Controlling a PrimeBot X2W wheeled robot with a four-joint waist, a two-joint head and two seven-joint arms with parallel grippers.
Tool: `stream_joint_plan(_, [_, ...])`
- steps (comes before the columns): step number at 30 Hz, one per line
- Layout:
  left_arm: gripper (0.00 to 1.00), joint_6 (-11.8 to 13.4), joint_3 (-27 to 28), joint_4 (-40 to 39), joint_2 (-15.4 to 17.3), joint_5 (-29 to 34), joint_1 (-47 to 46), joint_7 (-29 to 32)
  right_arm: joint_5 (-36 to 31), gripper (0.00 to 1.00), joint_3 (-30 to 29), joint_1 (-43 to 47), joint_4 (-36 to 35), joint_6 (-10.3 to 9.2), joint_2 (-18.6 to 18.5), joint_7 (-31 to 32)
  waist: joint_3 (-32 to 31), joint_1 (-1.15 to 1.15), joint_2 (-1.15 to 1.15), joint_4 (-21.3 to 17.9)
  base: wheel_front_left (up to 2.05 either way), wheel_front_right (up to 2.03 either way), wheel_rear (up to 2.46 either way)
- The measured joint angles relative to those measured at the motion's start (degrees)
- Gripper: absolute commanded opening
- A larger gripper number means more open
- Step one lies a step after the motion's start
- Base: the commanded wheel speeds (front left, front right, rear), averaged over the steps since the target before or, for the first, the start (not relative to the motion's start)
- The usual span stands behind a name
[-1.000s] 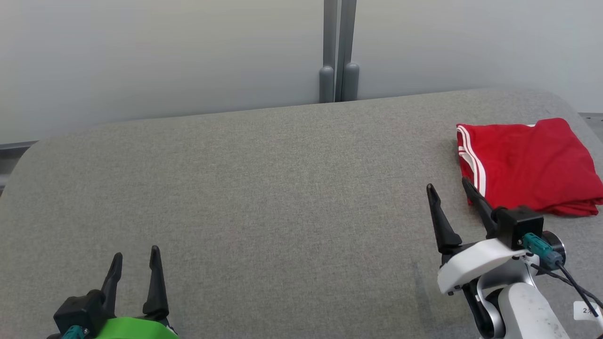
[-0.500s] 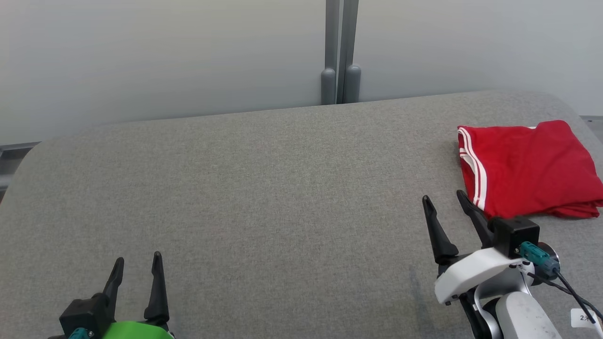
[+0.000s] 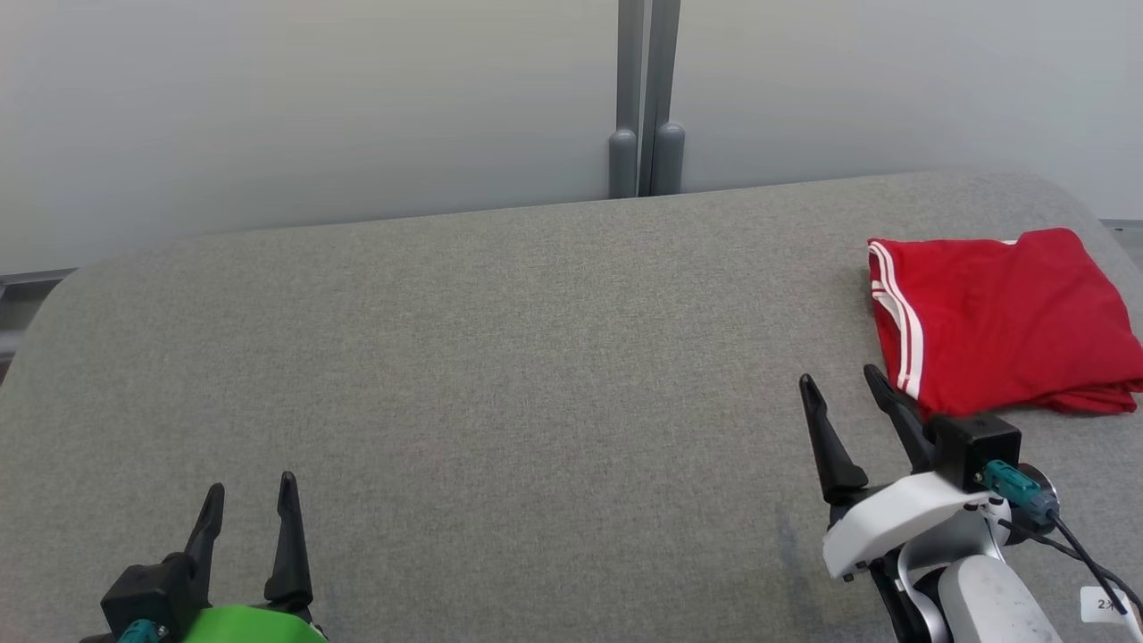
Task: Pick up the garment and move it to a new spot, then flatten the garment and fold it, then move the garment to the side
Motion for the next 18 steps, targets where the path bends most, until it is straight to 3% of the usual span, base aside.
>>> stream_joint_plan(6, [1.0, -0.04, -0.07, 0.1, -0.08, -0.02, -0.01, 0.02, 0.14, 1.0, -0.1, -0.01, 0.14, 0.0, 0.0, -0.04, 0.17, 0.0, 0.0, -0.03, 0.0, 0.0, 0.0])
stream_joint_plan(7, [0.0, -0.04, -0.12, 0.24, -0.19, -0.02, 0.01, 0.03, 0.19, 0.0, -0.09, 0.03, 0.31, 0.01, 0.01, -0.03, 0.18, 0.0, 0.0, -0.04, 0.0, 0.0, 0.0])
stream_joint_plan(12, [0.0, -0.05, -0.99, 2.45, -1.88, -0.25, 0.32, 0.37, 0.57, 0.0, -0.02, 2.01, 2.7, 0.01, 0.19, 0.24, 0.2, 0.0, 0.0, -0.02, 0.0, 0.0, 0.0])
stream_joint_plan(18, [0.0, -1.36, 0.49, 2.67, -2.99, -4.95, 0.4, 1.78, 7.09, 0.0, -0.9, 2.27, 2.97, 0.01, 0.2, 1.52, 0.29, 0.0, 0.0, 0.06, 0.0, 0.0, 0.0])
